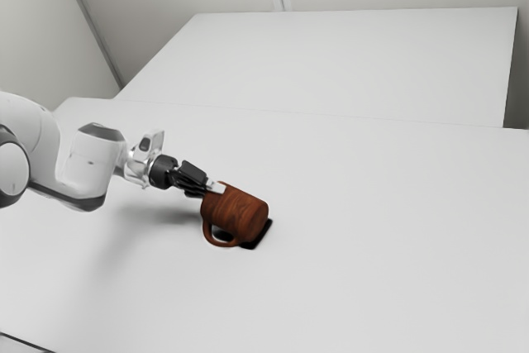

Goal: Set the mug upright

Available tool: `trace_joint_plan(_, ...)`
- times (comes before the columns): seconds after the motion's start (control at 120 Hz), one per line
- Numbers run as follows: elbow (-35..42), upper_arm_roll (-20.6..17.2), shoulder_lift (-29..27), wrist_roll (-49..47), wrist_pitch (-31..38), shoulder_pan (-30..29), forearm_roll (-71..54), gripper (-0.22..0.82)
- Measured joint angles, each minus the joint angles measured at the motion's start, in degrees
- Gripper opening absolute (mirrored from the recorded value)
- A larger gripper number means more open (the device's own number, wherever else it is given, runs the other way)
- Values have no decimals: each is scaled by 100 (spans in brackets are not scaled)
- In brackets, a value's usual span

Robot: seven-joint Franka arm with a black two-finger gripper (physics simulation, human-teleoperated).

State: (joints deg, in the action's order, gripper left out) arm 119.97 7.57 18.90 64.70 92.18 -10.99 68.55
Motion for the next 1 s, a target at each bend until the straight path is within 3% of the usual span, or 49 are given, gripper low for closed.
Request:
trace_joint_plan(0.242, -157, -22, -889, 197, 191, 179, -487, -16)
trace_joint_plan(0.383, -675, -208, -1324, -118, 738, 378, -2340, -18)
trace_joint_plan(0.558, -754, -552, -1541, -876, 1620, 548, -4765, -18)
trace_joint_plan(0.875, 434, -633, -1734, -2225, 3969, 650, -5966, -18)
trace_joint_plan(1.0, 733, -640, -1744, -2608, 4422, 603, -6009, -5)
